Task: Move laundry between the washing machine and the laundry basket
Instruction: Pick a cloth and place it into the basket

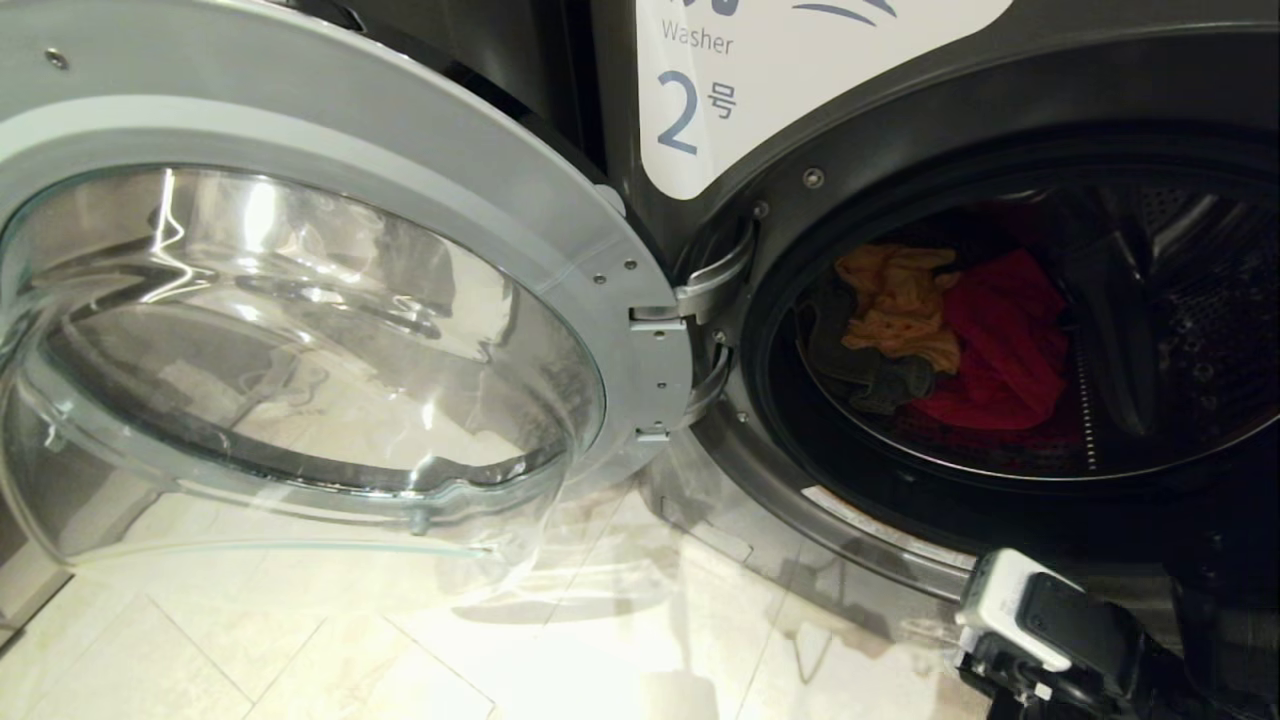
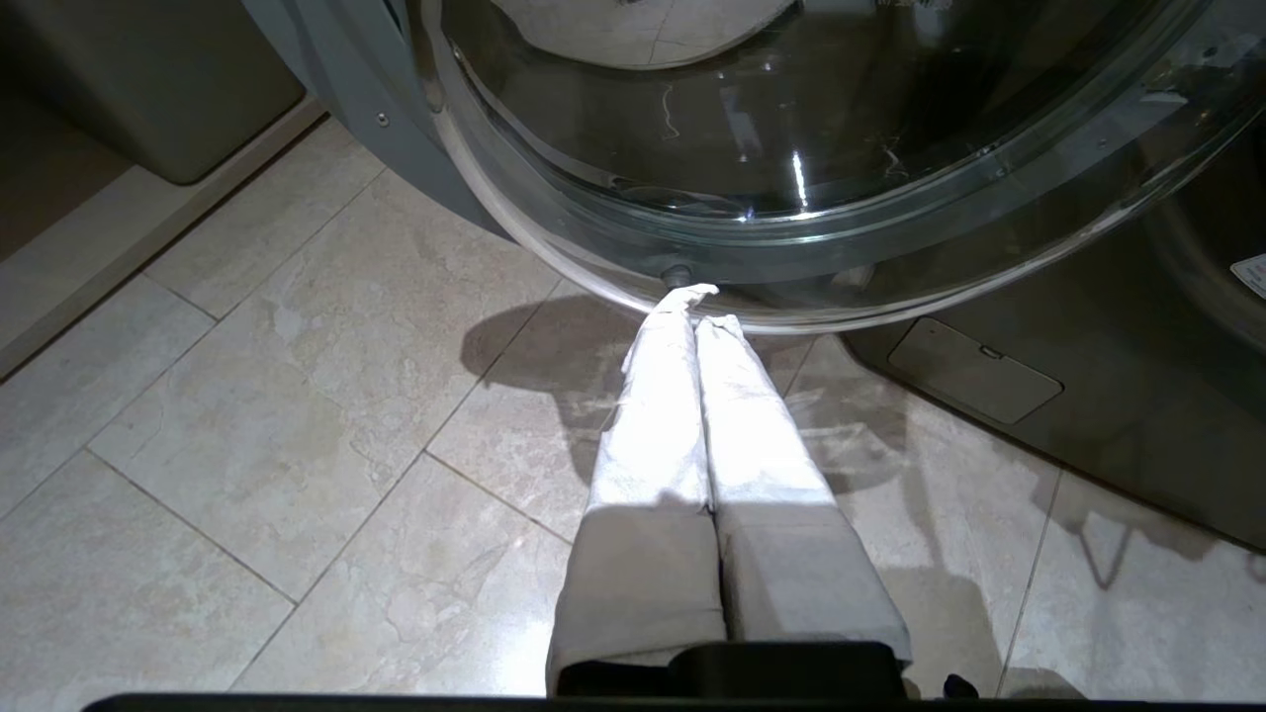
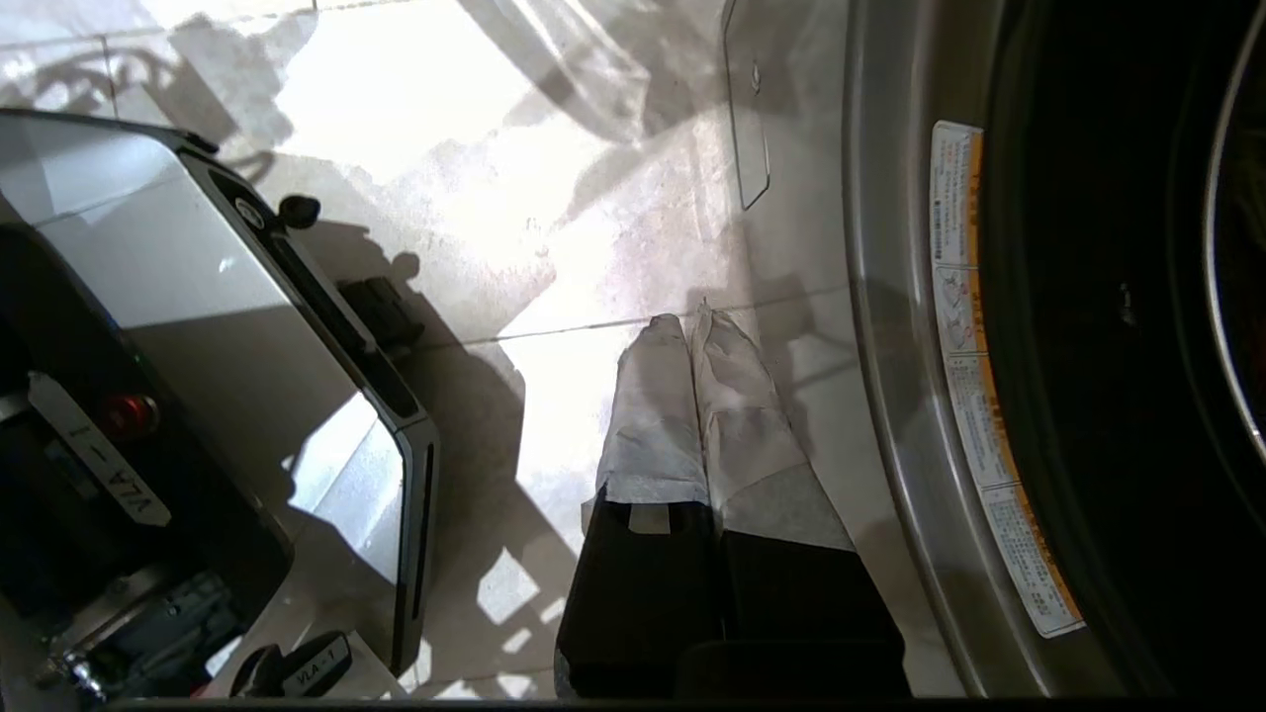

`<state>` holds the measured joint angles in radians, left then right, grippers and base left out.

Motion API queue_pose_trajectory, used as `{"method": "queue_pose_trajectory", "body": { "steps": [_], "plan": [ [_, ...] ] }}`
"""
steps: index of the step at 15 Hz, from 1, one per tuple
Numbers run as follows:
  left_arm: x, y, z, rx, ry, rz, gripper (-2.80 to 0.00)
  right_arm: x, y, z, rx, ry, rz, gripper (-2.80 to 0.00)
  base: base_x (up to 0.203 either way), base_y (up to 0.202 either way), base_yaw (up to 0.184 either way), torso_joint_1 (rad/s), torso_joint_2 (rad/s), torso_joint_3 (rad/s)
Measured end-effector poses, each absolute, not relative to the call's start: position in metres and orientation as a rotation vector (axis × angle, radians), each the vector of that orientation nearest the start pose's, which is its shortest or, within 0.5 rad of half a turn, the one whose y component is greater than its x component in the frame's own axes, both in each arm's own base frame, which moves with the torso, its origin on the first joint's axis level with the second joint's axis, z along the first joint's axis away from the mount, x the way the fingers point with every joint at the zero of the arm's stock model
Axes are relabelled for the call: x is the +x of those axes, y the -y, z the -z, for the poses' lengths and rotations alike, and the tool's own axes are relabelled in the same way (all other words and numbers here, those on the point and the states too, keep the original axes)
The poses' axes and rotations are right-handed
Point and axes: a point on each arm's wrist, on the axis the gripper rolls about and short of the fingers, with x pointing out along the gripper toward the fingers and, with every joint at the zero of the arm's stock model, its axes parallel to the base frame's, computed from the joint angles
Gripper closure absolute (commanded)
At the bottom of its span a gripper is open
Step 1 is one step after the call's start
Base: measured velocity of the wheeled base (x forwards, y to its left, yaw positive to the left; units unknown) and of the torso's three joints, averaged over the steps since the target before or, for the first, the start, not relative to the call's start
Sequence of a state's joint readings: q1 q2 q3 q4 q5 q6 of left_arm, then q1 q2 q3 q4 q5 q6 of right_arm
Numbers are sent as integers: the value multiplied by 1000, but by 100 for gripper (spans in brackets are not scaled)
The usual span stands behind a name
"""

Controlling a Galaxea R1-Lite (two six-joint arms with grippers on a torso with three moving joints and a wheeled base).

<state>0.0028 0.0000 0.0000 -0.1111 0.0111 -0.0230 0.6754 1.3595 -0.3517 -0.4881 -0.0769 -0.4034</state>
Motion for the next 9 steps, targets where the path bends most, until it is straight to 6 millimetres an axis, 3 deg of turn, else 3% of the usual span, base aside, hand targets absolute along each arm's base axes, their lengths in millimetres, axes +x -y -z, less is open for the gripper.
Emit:
{"method": "queue_pose_trajectory", "body": {
  "steps": [4,9],
  "plan": [
    [-23,0,-87,-23,111,-13,0,155,-124,-126,-594,-424,-560,0,0,0,0,0,0,0],
    [-23,0,-87,-23,111,-12,0,190,-150,-131,-393,-402,-354,0,0,0,0,0,0,0]
  ]
}}
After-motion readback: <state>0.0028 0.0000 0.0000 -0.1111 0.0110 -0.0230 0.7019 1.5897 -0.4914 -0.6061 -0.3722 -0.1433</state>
